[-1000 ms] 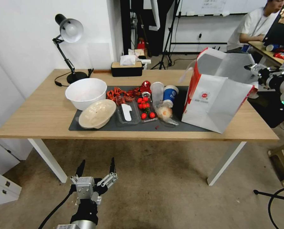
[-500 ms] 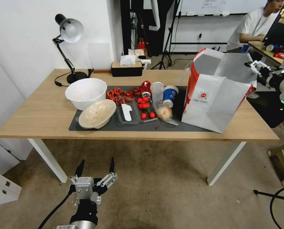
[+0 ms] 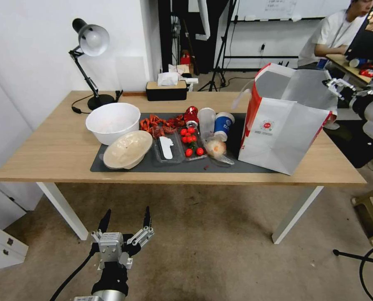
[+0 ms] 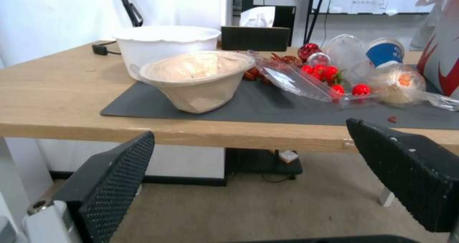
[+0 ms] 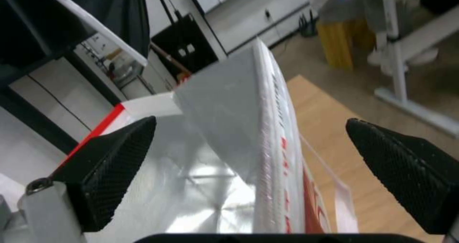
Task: Pick up the food delivery bag from the floor and place it on the table.
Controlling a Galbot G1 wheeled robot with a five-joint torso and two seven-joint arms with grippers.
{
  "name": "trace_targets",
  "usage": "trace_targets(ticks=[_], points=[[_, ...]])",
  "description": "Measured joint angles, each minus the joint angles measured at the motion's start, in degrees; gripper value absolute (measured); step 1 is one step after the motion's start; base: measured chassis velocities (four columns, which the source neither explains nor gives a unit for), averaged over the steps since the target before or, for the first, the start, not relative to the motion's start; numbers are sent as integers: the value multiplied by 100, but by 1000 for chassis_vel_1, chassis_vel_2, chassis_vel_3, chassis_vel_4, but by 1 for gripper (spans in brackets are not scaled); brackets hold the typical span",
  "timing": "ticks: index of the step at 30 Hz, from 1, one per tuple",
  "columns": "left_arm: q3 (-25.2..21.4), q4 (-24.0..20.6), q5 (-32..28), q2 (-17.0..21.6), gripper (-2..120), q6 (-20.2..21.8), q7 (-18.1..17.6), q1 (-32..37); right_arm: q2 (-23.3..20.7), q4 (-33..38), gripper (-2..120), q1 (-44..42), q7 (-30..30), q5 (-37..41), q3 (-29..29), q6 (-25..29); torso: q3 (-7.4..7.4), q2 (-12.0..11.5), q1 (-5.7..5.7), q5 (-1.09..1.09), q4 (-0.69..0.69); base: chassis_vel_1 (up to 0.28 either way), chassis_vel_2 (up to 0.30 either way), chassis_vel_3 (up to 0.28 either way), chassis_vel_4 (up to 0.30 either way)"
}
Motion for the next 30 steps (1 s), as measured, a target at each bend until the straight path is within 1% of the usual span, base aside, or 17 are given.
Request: trace_targets(ticks=[3,5,6,8,9,12,13,15,16,18,19,20,21,23,24,28,30], points=[[2,0,12,1,100,-14,-2,9,-6,86,100,-15,-22,-274,-34,57,0,0,0,0,0,0,0,0,0],[5,-1,15,3,100,-16,-2,13,-39,204,100,-165,-366,-736,-32,245,0,0,0,0,1,0,0,0,0],[5,-1,15,3,100,-16,-2,13,-39,204,100,-165,-366,-736,-32,245,0,0,0,0,1,0,0,0,0],[2,-1,6,14,100,-20,-3,8,-109,365,100,-550,-1093,-1329,93,618,0,0,0,0,0,0,0,0,0],[2,-1,6,14,100,-20,-3,8,-109,365,100,-550,-1093,-1329,93,618,0,0,0,0,0,0,0,0,0],[-14,-4,-29,20,100,-33,17,-34,-229,701,100,-1284,-2262,-2054,405,1264,0,0,0,0,-1,0,0,0,0],[-14,-4,-29,20,100,-33,17,-34,-229,701,100,-1284,-2262,-2054,405,1264,0,0,0,0,-1,0,0,0,0],[-38,-33,-71,15,100,-53,81,-70,-288,971,100,-1777,-2908,-2555,650,1763,0,0,0,0,0,0,0,0,0],[-38,-33,-71,15,100,-53,81,-70,-288,971,100,-1777,-2908,-2555,650,1763,0,0,0,0,0,0,0,0,0],[-61,-44,-90,-3,100,-93,116,-94,-279,1258,100,-2259,-3287,-2966,809,2234,0,0,0,-1,-2,0,0,0,0],[-66,-47,-92,-19,100,-111,129,-97,-225,1405,100,-2470,-3404,-3129,846,2416,0,0,0,-1,-1,0,0,0,0],[-66,-47,-92,-19,100,-111,129,-97,-225,1405,100,-2470,-3404,-3129,846,2416,0,0,0,-1,-1,0,0,0,0],[-72,-47,-91,-33,100,-147,150,-99,-125,1595,100,-2744,-3490,-3303,860,2622,0,0,0,-1,1,0,0,0,0],[-80,-31,-89,-57,100,-226,210,-103,83,1856,100,-3195,-3555,-3619,851,2905,0,0,0,-1,1,0,0,0,0],[-80,-31,-89,-57,100,-226,210,-103,83,1856,100,-3195,-3555,-3619,851,2905,0,0,0,-1,1,0,0,0,0],[-96,10,-86,-94,100,-312,246,-112,742,2305,100,-4332,-3631,-4657,793,3346,0,0,0,1,0,0,0,0,0],[-98,12,-85,-94,100,-314,246,-112,770,2319,100,-4389,-3634,-4716,793,3371,0,0,0,1,-1,0,0,0,0]])
